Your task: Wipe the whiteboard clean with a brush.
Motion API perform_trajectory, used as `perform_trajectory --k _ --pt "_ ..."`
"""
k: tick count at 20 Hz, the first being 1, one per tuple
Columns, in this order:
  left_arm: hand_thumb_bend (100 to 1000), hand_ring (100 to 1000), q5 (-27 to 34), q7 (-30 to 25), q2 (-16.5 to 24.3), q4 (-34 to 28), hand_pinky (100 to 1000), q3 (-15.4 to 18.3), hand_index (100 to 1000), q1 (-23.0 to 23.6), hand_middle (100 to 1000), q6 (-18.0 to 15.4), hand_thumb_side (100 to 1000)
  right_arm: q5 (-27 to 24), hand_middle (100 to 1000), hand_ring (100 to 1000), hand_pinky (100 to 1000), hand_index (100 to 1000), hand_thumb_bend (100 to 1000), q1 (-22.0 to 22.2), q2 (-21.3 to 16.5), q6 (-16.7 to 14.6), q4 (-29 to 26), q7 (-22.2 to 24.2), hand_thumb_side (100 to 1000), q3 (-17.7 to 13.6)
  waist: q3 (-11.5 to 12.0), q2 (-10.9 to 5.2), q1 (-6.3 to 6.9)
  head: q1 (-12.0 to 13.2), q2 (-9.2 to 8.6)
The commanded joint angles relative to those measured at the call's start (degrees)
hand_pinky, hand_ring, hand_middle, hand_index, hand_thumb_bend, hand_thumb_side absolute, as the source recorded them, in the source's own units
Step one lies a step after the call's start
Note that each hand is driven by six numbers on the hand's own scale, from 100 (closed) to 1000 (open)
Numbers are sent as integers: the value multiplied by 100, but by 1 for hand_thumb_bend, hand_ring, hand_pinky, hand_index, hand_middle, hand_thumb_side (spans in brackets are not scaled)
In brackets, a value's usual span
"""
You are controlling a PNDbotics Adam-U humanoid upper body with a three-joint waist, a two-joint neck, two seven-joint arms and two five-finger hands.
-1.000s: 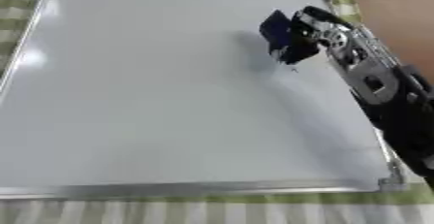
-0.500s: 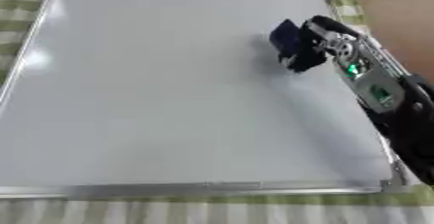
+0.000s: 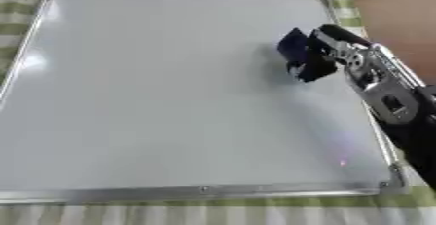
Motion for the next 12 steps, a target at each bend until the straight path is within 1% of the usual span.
perform_trajectory --k 1,3,5,8,12 --pt "274 861 -12 13 91 -107 713 42 865 -49 835 -20 1000 -41 307 678 651 263 100 9 -205 -19 -174 111 203 -56 -11 -129 11 8 -41" --pt "274 861 -12 13 91 -107 713 42 868 -51 835 -21 1000 -57 311 679 649 302 100 73 -212 -43 -220 181 213 -58 -18 -123 13 11 -46" --pt "274 861 -11 14 91 -107 713 43 869 -56 835 -24 1000 -72 316 679 646 351 100 120 -208 -54 -248 241 249 -70 -22 -118 18 10 -47" --pt "273 861 -9 16 87 -107 712 41 867 -55 834 -28 1000 -92 322 681 646 413 100 137 -193 -71 -252 300 273 -79 -14 -110 24 -21 -60" --pt "274 860 -7 18 80 -107 712 38 867 -61 834 -30 1000 -75 328 685 650 438 100 83 -180 -111 -203 337 274 -47 11 -105 28 -46 -65"
